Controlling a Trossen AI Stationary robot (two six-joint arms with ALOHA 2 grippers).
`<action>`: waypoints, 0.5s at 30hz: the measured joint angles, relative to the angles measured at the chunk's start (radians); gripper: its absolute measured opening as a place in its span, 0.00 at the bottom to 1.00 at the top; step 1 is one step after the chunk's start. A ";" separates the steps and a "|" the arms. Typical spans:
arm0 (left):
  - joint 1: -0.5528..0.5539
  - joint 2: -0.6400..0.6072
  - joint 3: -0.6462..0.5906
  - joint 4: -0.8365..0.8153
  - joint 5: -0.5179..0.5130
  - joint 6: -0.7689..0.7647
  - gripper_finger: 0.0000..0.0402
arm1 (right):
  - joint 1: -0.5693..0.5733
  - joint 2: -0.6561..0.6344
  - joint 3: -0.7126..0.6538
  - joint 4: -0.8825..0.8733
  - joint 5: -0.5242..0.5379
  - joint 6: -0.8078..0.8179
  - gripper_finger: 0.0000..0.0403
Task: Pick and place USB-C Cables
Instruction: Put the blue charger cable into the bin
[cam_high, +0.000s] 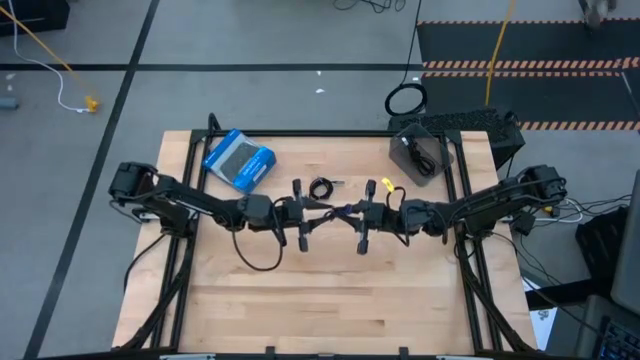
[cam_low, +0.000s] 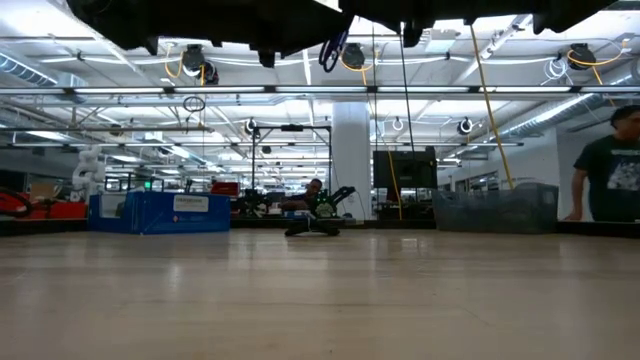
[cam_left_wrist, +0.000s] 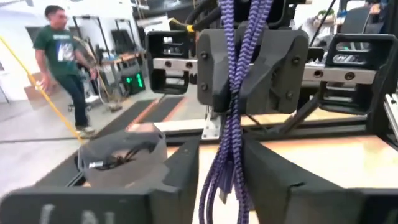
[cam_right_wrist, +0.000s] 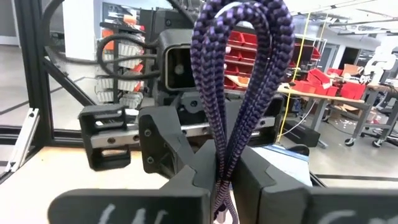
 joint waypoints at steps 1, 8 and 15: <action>0.000 -0.017 0.000 -0.030 0.000 -0.004 0.34 | 0.000 0.000 0.000 -0.001 0.000 -0.002 0.05; 0.000 -0.170 0.000 -0.307 -0.003 -0.036 0.41 | 0.000 -0.015 0.000 -0.035 0.001 -0.006 0.04; 0.003 -0.294 0.000 -0.520 -0.005 -0.104 0.38 | -0.014 -0.157 0.000 -0.285 0.035 0.020 0.04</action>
